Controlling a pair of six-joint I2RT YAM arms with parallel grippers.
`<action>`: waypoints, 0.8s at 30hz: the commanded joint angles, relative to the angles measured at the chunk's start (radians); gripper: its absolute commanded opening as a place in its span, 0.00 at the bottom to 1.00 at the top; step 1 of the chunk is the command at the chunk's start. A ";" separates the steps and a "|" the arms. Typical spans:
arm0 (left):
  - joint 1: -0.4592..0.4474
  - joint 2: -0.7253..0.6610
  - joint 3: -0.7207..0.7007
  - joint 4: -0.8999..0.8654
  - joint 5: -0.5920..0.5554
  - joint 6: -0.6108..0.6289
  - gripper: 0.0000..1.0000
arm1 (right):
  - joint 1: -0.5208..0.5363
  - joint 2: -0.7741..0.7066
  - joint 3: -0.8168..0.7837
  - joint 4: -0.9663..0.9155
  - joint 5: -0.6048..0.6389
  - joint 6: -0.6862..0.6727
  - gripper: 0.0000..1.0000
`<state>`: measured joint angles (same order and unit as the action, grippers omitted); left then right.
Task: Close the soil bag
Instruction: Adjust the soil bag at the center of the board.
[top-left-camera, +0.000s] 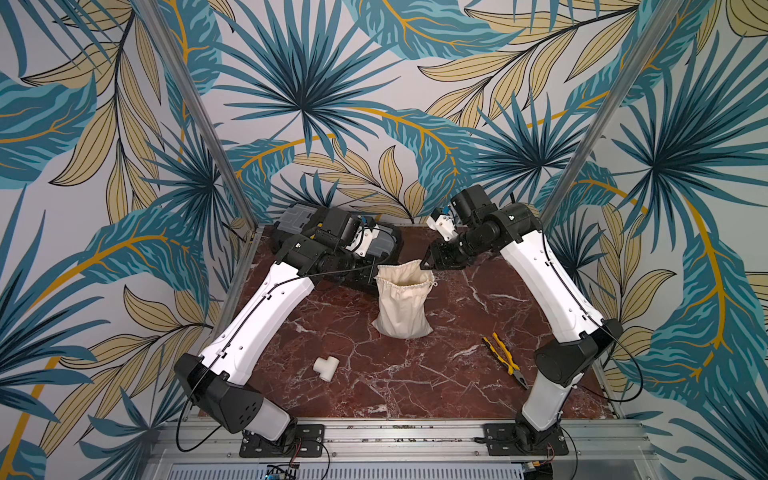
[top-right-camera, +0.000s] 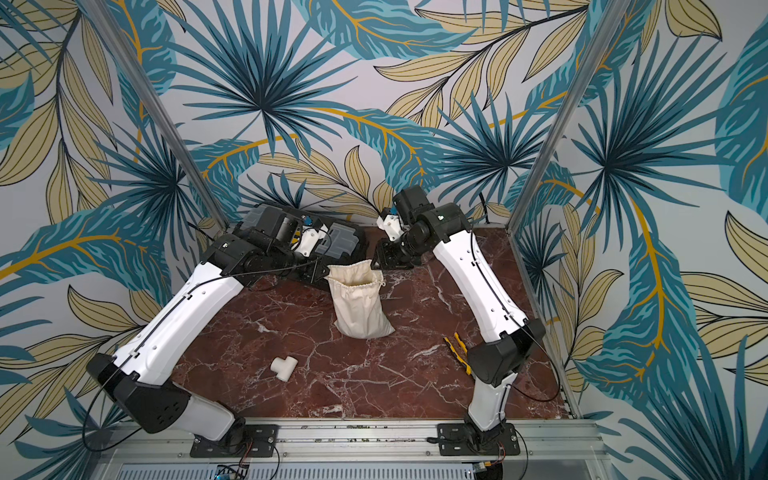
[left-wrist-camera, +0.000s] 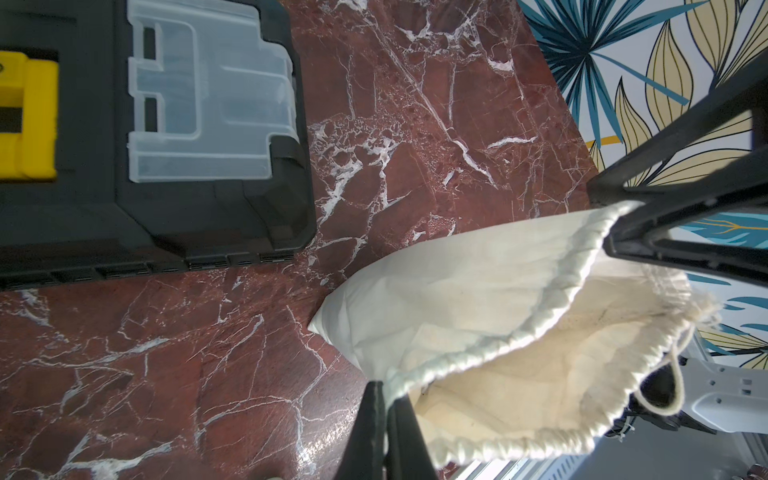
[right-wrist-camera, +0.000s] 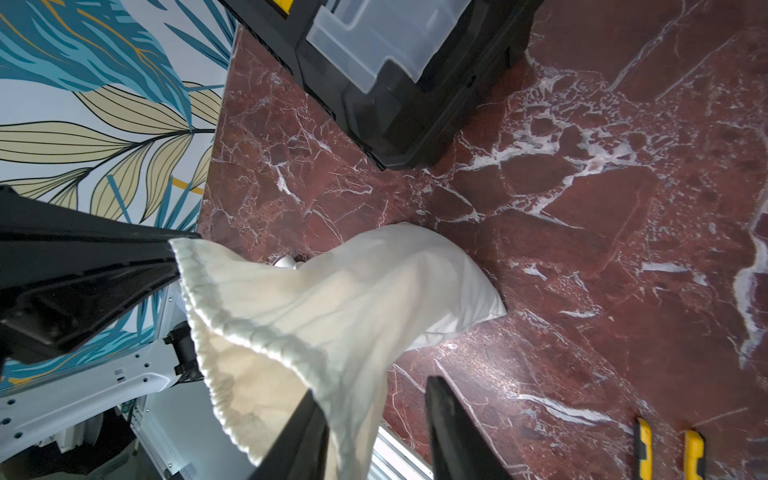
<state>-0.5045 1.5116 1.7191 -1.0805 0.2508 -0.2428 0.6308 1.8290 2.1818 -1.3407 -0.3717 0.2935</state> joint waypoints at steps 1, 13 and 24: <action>-0.004 -0.017 -0.006 0.032 0.017 -0.009 0.06 | 0.013 0.016 0.008 -0.021 -0.036 0.037 0.43; -0.004 -0.014 -0.013 0.048 0.028 -0.016 0.06 | 0.062 -0.109 -0.174 -0.022 0.009 0.124 0.48; -0.011 -0.019 -0.015 0.103 0.137 0.118 0.57 | 0.067 -0.118 -0.145 -0.022 0.005 0.123 0.00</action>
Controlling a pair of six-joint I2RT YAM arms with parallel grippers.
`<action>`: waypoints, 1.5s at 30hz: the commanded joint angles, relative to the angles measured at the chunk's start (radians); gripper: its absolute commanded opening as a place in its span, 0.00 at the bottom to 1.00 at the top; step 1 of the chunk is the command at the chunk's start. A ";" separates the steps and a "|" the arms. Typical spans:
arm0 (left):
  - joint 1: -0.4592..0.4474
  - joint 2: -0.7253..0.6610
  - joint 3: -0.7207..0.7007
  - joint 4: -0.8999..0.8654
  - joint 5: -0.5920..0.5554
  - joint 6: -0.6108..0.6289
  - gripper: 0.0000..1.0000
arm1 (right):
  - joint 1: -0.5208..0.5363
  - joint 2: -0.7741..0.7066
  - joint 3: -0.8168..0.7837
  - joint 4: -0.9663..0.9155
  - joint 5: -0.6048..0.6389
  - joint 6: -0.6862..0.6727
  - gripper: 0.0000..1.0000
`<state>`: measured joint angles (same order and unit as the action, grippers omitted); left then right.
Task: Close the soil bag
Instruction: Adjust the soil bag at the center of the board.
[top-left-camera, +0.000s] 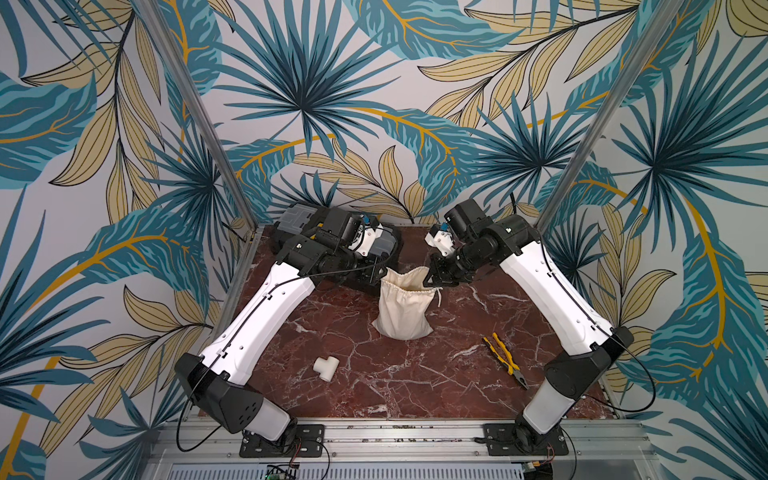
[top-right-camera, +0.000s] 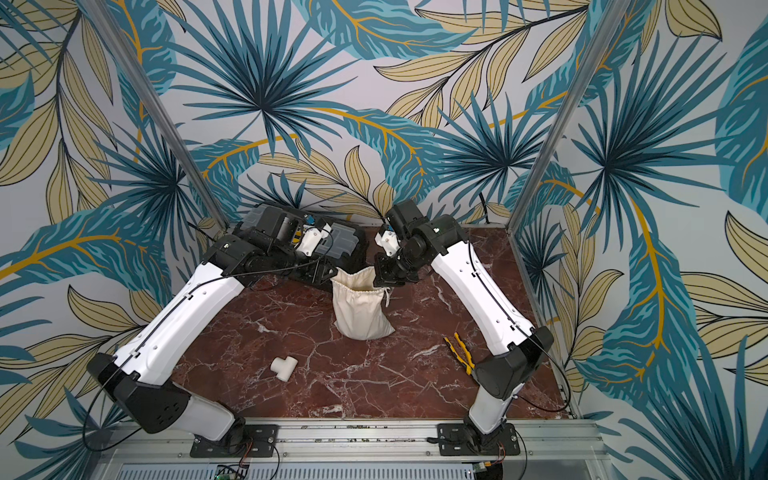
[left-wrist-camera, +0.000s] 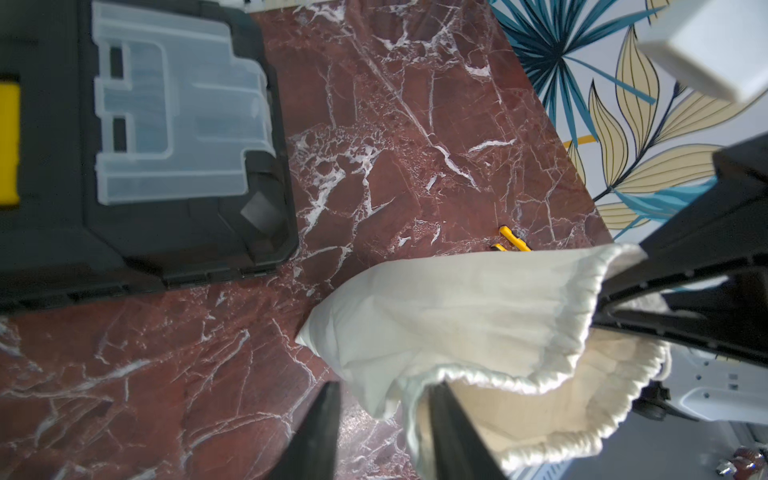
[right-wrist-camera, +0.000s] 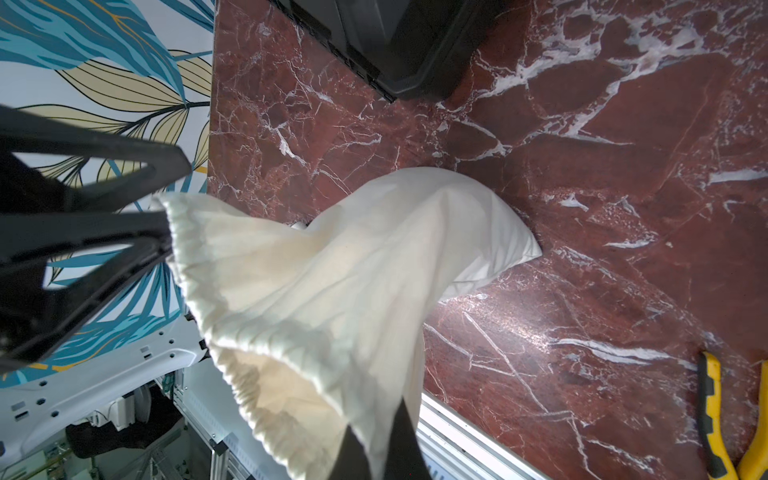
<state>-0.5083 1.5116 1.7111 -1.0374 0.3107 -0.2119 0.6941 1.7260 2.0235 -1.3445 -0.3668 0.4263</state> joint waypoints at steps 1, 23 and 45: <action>-0.015 -0.027 -0.013 0.083 0.100 0.142 0.61 | 0.004 -0.012 0.018 -0.018 -0.003 -0.017 0.00; -0.024 0.041 0.049 0.030 0.115 0.556 0.45 | 0.005 0.028 0.062 -0.018 -0.016 -0.075 0.00; -0.025 0.105 0.155 -0.060 -0.015 0.315 0.02 | 0.012 -0.053 -0.044 -0.019 -0.018 0.033 0.28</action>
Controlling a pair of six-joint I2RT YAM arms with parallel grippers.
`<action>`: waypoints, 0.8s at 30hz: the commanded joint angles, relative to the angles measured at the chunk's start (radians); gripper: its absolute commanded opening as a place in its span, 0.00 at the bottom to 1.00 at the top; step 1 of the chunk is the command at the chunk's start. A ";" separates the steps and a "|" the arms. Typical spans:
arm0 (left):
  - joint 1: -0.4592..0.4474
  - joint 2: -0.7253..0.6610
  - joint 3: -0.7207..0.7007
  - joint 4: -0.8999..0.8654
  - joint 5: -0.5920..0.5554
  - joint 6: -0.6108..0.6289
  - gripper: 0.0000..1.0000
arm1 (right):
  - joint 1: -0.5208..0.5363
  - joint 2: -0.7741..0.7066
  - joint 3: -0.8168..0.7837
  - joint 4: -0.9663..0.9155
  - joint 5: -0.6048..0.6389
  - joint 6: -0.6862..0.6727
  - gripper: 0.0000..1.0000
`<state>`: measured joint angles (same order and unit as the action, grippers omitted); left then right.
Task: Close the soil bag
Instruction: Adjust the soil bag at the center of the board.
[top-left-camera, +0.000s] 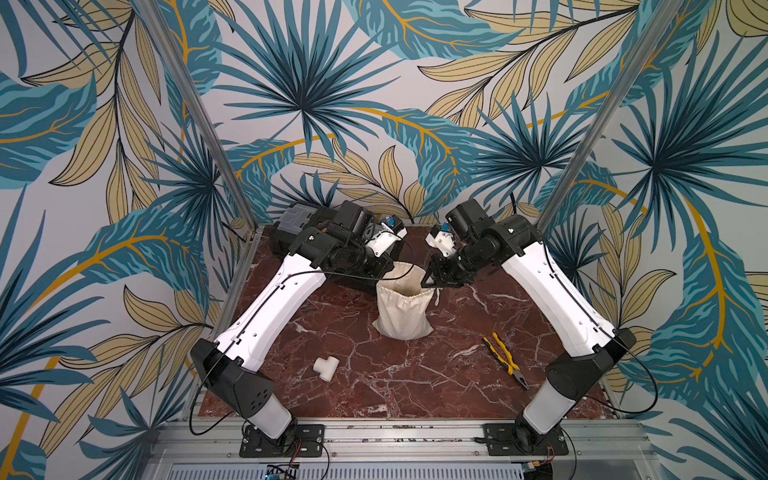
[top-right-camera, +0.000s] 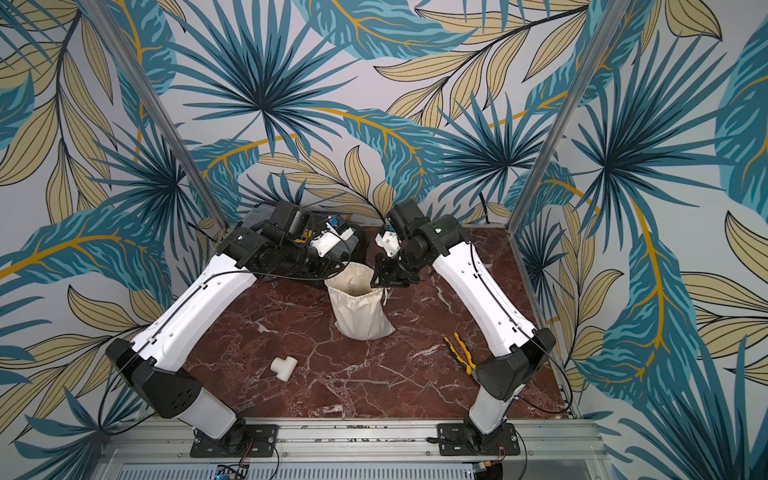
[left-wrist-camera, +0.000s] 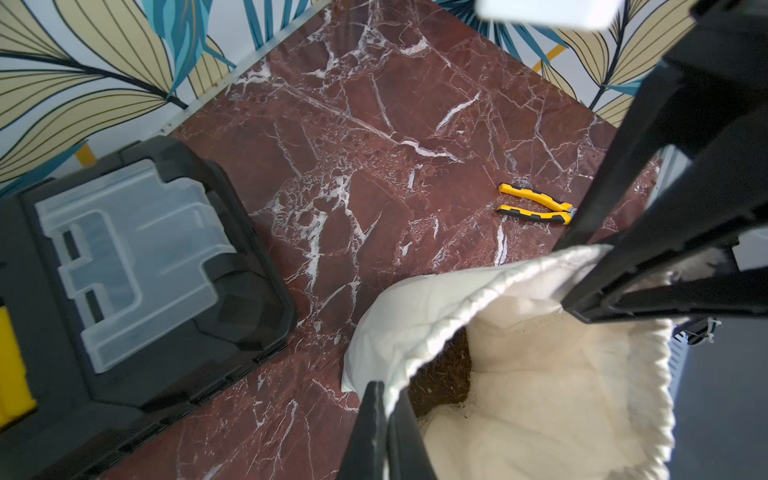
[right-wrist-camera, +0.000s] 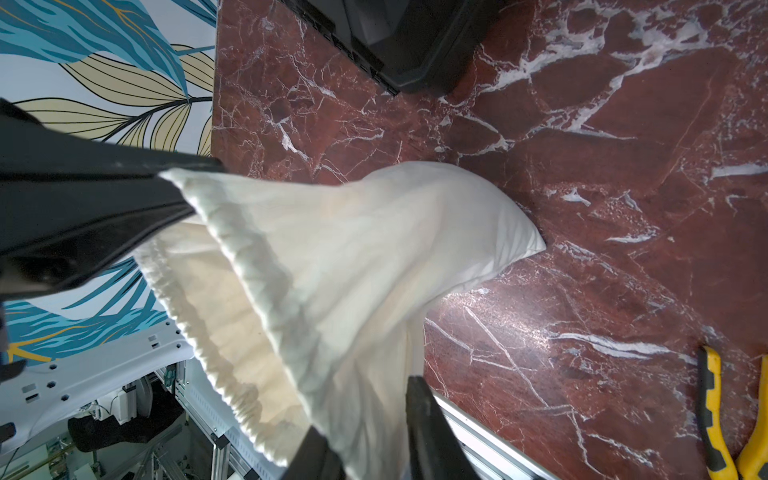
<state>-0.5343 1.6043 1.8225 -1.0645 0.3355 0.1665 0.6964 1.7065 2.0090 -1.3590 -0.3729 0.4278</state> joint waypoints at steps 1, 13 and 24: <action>0.001 0.016 0.049 -0.042 -0.046 -0.070 0.02 | 0.014 -0.041 -0.036 -0.006 -0.013 0.038 0.28; 0.003 -0.011 0.075 -0.096 -0.130 -0.088 0.02 | 0.020 -0.046 0.085 -0.004 0.102 0.062 0.00; 0.042 -0.122 -0.039 -0.115 -0.176 -0.094 0.03 | -0.045 -0.069 -0.032 0.006 0.185 -0.025 0.00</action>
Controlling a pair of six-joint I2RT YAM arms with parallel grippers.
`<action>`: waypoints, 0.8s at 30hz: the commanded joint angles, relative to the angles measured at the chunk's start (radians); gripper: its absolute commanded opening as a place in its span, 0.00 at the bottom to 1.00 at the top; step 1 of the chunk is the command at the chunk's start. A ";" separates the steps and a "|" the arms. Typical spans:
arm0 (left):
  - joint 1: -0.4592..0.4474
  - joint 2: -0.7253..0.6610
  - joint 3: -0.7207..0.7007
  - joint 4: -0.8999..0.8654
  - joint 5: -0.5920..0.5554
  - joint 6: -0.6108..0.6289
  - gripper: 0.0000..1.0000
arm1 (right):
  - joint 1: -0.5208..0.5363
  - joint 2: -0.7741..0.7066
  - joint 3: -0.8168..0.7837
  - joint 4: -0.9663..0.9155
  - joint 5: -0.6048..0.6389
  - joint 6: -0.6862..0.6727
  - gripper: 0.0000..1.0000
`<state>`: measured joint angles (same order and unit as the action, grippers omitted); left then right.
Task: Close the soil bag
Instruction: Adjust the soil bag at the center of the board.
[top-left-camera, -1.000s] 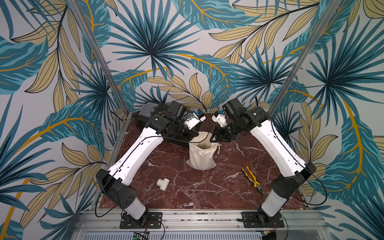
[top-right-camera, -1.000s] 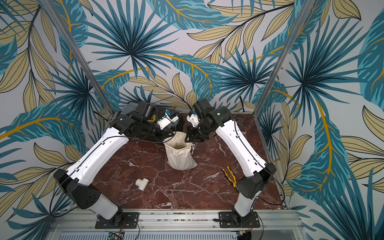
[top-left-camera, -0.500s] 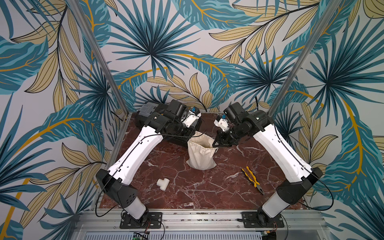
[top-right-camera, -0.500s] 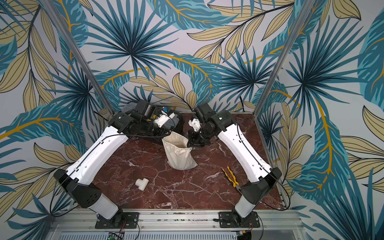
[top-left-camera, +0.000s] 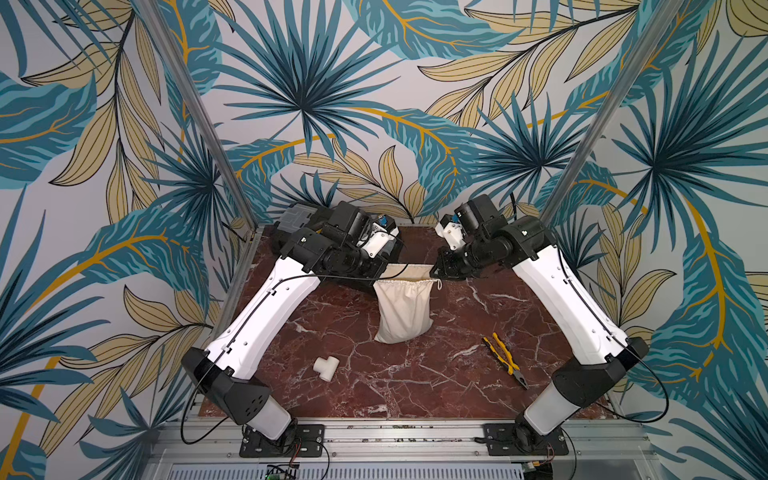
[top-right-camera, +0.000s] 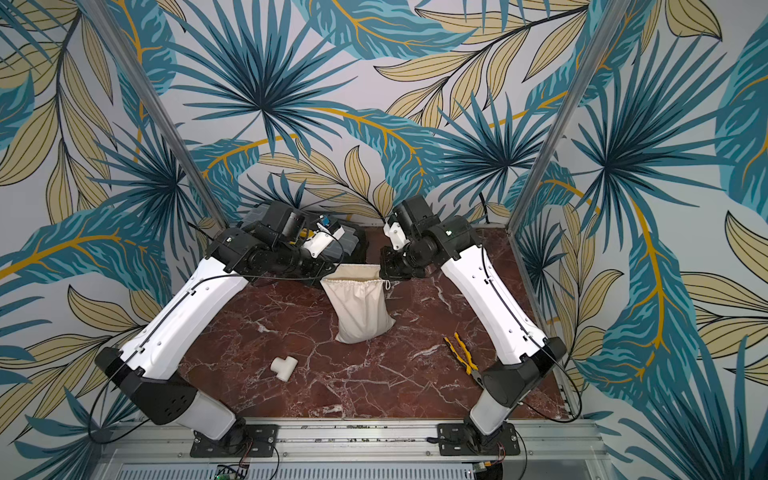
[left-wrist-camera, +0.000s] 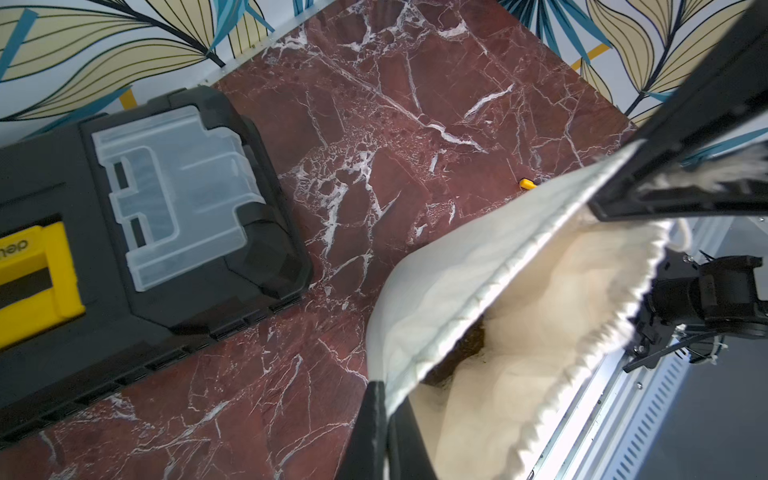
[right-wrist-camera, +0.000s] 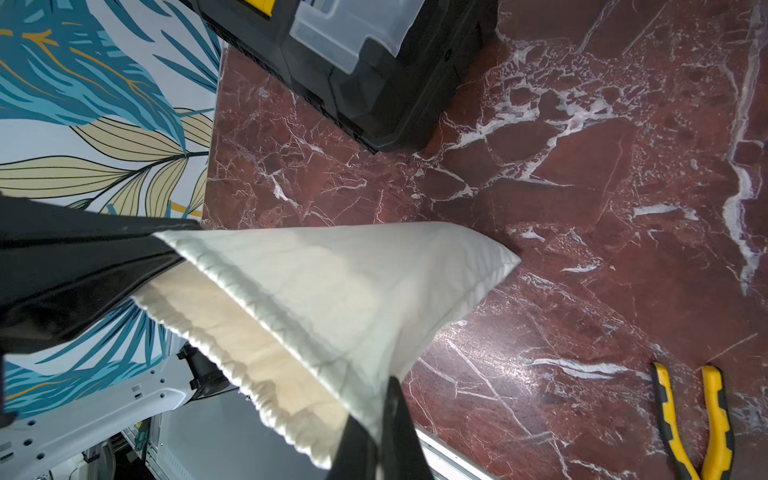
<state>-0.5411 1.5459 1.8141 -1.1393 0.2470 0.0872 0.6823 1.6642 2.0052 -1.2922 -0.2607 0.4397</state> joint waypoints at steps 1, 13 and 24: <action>0.050 -0.070 -0.047 -0.028 -0.071 -0.021 0.03 | -0.031 -0.022 -0.042 -0.050 0.056 -0.043 0.00; 0.050 -0.068 -0.063 0.028 0.004 -0.061 0.03 | -0.041 0.007 0.008 0.111 -0.098 -0.148 0.33; 0.050 -0.056 -0.047 0.027 0.013 -0.055 0.03 | -0.151 -0.195 -0.257 0.379 -0.297 -0.313 0.52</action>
<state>-0.4965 1.4975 1.7344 -1.1084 0.2653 0.0330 0.5339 1.5139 1.8214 -0.9932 -0.4911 0.2157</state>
